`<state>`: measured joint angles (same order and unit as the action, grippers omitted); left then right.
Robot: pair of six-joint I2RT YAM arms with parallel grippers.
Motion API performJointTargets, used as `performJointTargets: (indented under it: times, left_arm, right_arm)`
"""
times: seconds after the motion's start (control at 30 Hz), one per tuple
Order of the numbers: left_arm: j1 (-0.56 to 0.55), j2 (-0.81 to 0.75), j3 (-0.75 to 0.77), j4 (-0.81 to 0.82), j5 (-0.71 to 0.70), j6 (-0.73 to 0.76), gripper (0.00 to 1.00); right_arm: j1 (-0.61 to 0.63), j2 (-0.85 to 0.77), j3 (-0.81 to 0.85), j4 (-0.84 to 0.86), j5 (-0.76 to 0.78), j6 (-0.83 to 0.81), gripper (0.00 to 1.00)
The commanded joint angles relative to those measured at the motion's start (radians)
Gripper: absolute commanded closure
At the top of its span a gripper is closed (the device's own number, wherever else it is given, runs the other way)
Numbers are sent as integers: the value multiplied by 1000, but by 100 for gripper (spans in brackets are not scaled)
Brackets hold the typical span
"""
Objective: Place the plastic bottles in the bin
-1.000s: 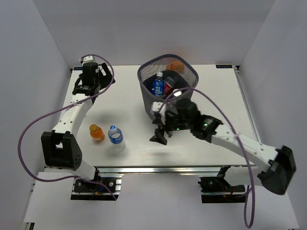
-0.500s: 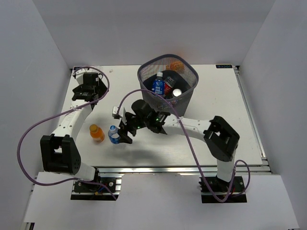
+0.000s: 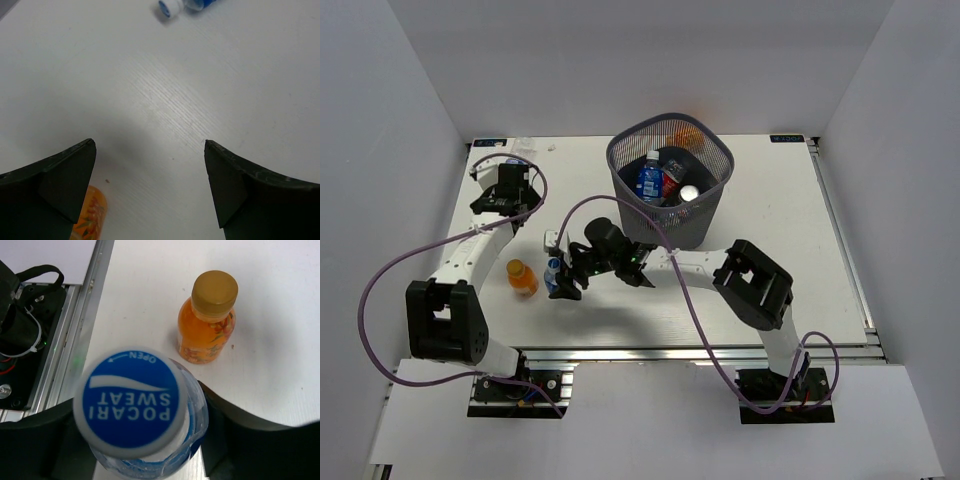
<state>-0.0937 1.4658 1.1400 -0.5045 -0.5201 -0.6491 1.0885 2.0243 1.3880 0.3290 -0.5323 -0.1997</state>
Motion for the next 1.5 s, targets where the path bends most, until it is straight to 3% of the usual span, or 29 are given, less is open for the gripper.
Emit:
performJointTargets:
  times: [0.0,0.13,0.23,0.37,0.5,0.7,0.9,1.0,1.03,1.07,1.13,1.33,1.47]
  left_arm:
    - [3,-48,-32,-77,-63,-91,2]
    - [2,-105,-115,-88,-74,-165,2]
    - [2,-143,-147,-85,-70,-193,2]
    - [2,-163,-151,-106,-87,-208,2]
    - [2,-167,-158,-124,-113,-225,2]
    - [2,-153,-189,-190,-109,-305,2]
    - [-1,-180,-204,-321,-159,-383,2]
    - [-1,-185,-209,-354,-144,-396,2]
    - [-1,-185,-212,-368,-140,-397,2]
    - [-1,-183,-212,-365,-118,-382,2]
    - [-4,-185,-207,-365,-100,-357,2]
    - [-6,-176,-217,-348,-47,-320,2]
    - [-6,-151,-241,-333,-20,-310,2]
  right_arm:
    - [4,-4,-15,134,2,36,37]
    - [2,-131,-61,145,-18,69,62]
    - [-31,-284,-66,116,29,92,70]
    - [-213,-461,12,75,-42,222,84]
    - [-360,-541,144,30,-51,318,78]
    - [-587,-542,255,-168,-29,387,78]
    - [-642,-588,166,-376,84,272,60]
    - [-644,-608,120,-459,207,238,41]
    - [-644,-618,112,-461,269,235,26]
    - [-644,-621,115,-462,293,217,19]
    - [-647,-619,141,-484,333,207,11]
    - [-677,-585,299,-536,350,181,11]
    - [-777,-614,286,-474,347,276,11]
